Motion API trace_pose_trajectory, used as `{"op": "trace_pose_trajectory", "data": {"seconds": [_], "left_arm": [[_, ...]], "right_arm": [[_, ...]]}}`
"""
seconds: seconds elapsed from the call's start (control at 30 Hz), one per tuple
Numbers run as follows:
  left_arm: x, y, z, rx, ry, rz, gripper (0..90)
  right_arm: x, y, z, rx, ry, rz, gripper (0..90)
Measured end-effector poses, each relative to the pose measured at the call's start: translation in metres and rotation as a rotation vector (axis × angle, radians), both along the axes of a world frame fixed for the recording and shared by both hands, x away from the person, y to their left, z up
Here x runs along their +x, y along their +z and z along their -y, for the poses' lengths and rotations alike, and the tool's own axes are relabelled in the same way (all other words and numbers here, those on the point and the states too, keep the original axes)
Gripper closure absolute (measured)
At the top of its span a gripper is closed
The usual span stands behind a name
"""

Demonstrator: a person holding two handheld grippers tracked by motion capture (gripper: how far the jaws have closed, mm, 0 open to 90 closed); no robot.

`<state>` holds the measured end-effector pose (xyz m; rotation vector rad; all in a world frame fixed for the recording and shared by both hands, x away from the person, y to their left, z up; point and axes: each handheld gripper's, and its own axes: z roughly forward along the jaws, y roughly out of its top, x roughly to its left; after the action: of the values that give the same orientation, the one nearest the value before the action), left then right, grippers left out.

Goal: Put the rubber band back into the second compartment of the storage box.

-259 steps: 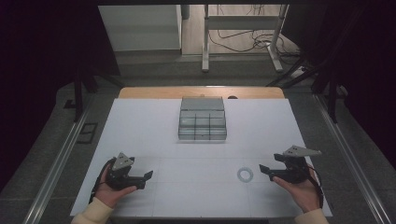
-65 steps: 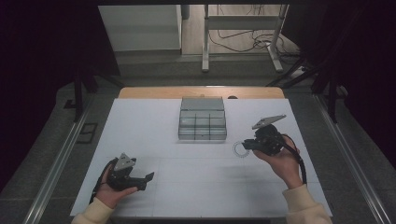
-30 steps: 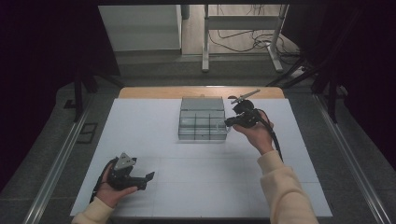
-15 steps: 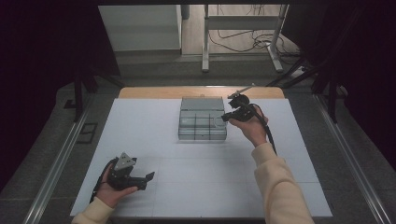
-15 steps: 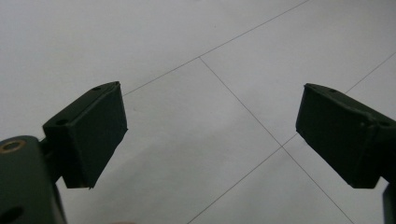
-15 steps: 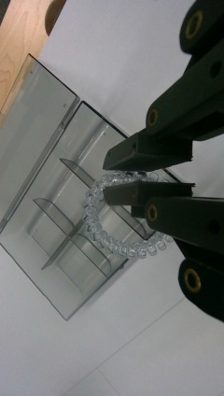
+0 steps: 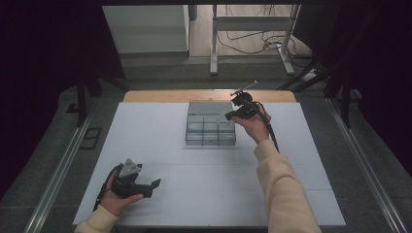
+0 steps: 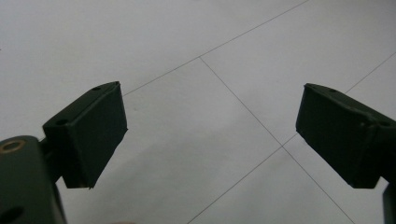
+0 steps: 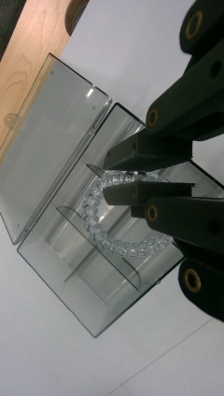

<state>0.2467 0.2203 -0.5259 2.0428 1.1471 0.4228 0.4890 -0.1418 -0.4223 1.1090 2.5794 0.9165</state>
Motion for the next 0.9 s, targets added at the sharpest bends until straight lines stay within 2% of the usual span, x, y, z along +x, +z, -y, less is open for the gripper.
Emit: {"op": "trace_pose_trajectory", "data": {"seconds": [0.9], "left_arm": [[0.000,0.000,0.000,-0.004,0.000,-0.003,9.3]], "right_arm": [[0.032,-0.013,-0.032,0.003,-0.002,-0.021,81.3]]}}
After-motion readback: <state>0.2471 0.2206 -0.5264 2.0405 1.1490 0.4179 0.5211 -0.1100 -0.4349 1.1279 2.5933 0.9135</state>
